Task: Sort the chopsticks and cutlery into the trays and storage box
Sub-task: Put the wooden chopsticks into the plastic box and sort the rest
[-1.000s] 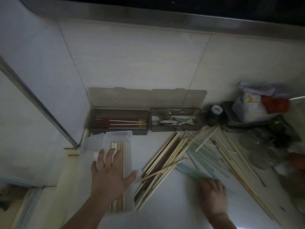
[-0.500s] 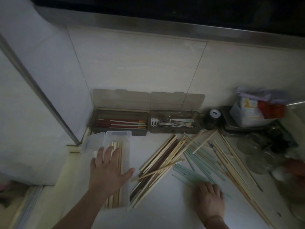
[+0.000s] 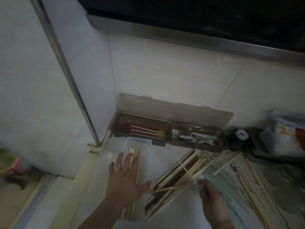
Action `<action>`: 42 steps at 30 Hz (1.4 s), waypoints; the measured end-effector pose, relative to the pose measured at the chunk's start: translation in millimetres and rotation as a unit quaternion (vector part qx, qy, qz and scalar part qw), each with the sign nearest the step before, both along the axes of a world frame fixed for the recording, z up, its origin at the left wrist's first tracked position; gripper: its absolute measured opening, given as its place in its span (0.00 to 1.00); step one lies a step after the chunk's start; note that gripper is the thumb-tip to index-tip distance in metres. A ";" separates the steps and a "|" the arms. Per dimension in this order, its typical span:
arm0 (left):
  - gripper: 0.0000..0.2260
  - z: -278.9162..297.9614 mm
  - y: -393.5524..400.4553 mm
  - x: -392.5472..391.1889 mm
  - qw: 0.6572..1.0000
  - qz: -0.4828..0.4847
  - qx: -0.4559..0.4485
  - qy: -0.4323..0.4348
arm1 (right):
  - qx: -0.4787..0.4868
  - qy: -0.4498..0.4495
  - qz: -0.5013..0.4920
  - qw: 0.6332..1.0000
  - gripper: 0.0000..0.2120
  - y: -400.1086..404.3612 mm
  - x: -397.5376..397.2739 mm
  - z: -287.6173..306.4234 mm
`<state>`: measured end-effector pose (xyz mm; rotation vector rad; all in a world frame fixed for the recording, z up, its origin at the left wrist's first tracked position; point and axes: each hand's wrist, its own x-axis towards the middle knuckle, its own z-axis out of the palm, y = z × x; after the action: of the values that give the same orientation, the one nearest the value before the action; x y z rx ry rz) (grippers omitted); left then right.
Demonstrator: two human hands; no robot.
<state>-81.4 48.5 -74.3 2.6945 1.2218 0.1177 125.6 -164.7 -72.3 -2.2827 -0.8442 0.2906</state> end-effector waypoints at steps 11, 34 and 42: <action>0.42 -10.8 2.2 0.8 0.999 -0.018 0.010 -0.032 | -0.063 -0.113 0.130 0.983 0.09 252.3 40.9 19.4; 0.41 -2.7 3.1 1.5 0.999 -0.026 0.004 0.017 | -0.072 -0.081 -0.035 0.993 0.04 49.0 77.1 18.7; 0.39 -3.9 1.3 0.8 0.999 -0.018 0.039 0.029 | -0.185 -0.203 -0.029 0.961 0.17 -62.6 42.3 -50.8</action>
<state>-80.6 49.8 -78.2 2.8043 1.2098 0.0838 167.9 -227.3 -123.1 -2.7687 -0.9881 -0.0615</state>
